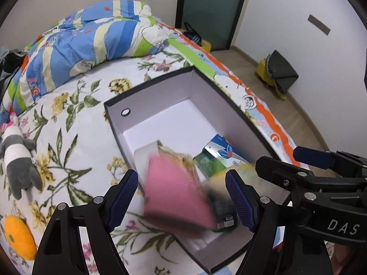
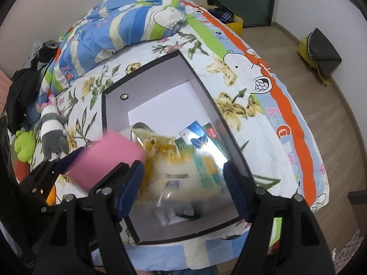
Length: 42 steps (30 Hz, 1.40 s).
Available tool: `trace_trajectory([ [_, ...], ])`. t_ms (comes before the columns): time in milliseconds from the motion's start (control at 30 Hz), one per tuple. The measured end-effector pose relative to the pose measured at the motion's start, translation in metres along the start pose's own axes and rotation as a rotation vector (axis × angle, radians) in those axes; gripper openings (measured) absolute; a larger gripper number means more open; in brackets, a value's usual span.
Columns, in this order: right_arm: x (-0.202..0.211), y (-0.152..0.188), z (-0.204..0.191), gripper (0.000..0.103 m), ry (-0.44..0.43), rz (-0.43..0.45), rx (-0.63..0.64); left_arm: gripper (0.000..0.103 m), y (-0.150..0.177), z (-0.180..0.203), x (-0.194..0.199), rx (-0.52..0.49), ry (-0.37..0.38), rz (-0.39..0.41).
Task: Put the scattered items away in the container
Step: 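Lower the wallet and bread bag into the box and open both tools, then move both tools away from the box toward the grey-and-white plush toy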
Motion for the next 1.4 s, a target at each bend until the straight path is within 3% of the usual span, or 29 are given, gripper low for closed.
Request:
trace_trajectory([
  [300,0.013,-0.005,-0.001,0.08,-0.014,0.037,-0.016,0.079,-0.009,-0.005,0.019,-0.007,0.022,0.041],
  [567,0.034,0.001,-0.021,0.08,-0.048,0.075,0.013,0.079,-0.004,-0.052,0.061,0.044,0.025,0.089],
  [733,0.033,0.015,-0.042,0.08,-0.067,0.056,0.049,0.079,0.004,-0.082,0.092,0.056,0.0,0.134],
  [900,0.032,0.028,-0.072,0.08,-0.099,0.049,0.094,0.079,0.025,-0.117,0.122,0.064,-0.057,0.177],
  [1000,0.026,0.038,-0.098,0.08,-0.166,0.033,0.112,0.079,0.038,-0.138,0.136,0.075,-0.092,0.202],
  [1233,-0.018,0.072,-0.174,0.08,-0.282,-0.06,0.166,0.079,0.069,-0.175,0.157,0.088,-0.169,0.243],
  [1400,-0.054,0.094,-0.205,0.08,-0.282,-0.112,0.219,0.079,0.092,-0.207,0.165,0.128,-0.197,0.251],
])
Point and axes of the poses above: each gripper's, at about its wrist camera, not at the fingertips, and x roughly against the way its jaws point, z to its right, y to its underside, the point moved 8 cm from there along -x, roughly the way its jaws point, and after that the axes turned 1 degree about x, right-handed, at the moved point
